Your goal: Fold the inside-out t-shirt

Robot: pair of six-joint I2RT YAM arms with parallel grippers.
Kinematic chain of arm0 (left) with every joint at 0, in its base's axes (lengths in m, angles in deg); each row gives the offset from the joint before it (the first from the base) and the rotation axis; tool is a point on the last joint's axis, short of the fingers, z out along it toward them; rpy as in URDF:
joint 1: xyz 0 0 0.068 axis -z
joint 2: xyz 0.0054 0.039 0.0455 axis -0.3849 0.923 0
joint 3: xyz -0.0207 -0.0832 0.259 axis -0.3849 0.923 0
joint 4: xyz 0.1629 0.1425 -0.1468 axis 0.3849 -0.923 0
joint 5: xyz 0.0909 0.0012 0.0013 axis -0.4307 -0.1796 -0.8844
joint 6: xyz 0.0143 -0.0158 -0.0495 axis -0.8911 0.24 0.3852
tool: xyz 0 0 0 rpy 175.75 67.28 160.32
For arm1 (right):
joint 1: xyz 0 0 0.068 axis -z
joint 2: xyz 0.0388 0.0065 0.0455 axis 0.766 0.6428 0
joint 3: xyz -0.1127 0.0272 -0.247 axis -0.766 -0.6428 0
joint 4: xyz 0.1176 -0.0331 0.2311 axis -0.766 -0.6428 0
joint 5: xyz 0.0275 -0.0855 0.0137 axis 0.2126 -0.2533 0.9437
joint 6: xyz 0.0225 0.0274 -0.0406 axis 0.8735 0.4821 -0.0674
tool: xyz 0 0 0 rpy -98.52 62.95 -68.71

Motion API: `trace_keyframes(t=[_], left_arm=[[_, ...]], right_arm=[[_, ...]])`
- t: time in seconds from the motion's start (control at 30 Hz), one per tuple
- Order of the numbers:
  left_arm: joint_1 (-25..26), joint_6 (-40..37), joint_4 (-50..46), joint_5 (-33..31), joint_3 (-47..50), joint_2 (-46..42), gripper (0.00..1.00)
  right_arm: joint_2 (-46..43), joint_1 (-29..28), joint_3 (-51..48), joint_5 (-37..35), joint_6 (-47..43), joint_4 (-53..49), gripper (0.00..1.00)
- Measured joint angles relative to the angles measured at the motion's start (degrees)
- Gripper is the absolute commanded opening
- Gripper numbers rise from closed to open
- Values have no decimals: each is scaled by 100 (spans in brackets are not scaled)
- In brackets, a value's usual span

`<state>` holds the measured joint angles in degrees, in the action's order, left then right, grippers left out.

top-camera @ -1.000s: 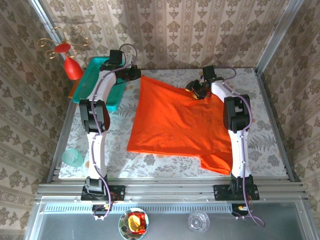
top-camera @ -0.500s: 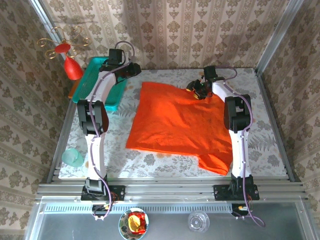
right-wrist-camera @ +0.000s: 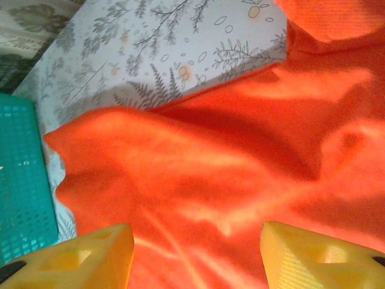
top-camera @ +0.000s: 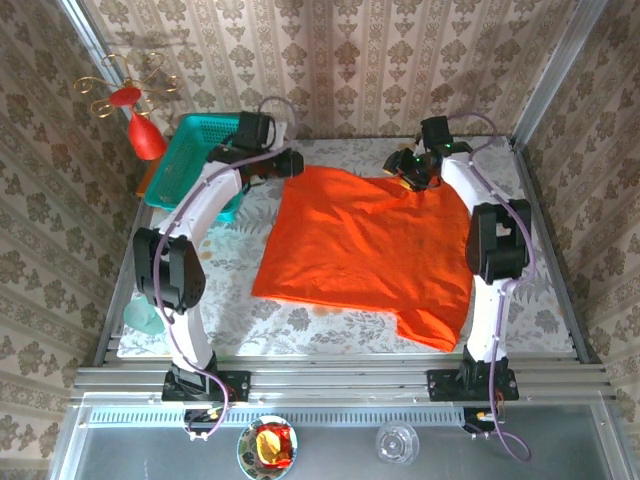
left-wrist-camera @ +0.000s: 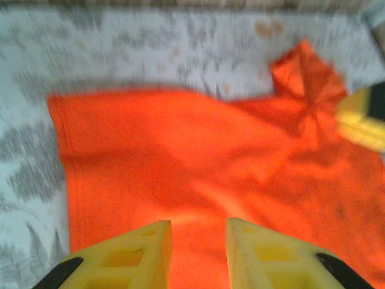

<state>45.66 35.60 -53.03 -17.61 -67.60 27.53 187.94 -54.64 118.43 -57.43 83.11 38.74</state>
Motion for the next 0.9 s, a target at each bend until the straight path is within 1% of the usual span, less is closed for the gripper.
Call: trace_keyframes(t=[0.1, 0.2, 0.4, 0.53, 0.63, 0.77, 0.9], left_arm=[[155, -17, 46, -50, 1016, -243, 25], [293, -17, 116, -188, 2065, -345, 24], [522, 63, 330, -308, 3641, -608, 23], [551, 234, 612, -306, 4334, -953, 22], [658, 409, 807, -310, 4739, -1296, 22], [933, 686, 988, -313, 5268, -1751, 22], [1163, 997, 1104, -308, 5788, -2247, 23]], right_arm=[[-780, 22, -667, -181, -173, -70, 60], [-1366, 83, -1342, -341, -323, -175, 60], [-1971, 334, -2695, -481, -535, -308, 60], [-2282, 428, -3447, -564, -581, -339, 60], [-2542, 426, -3794, -581, -579, -326, 60], [-2820, 426, -4087, -597, -577, -302, 60], [-2935, 426, -4282, -573, -568, -262, 58]])
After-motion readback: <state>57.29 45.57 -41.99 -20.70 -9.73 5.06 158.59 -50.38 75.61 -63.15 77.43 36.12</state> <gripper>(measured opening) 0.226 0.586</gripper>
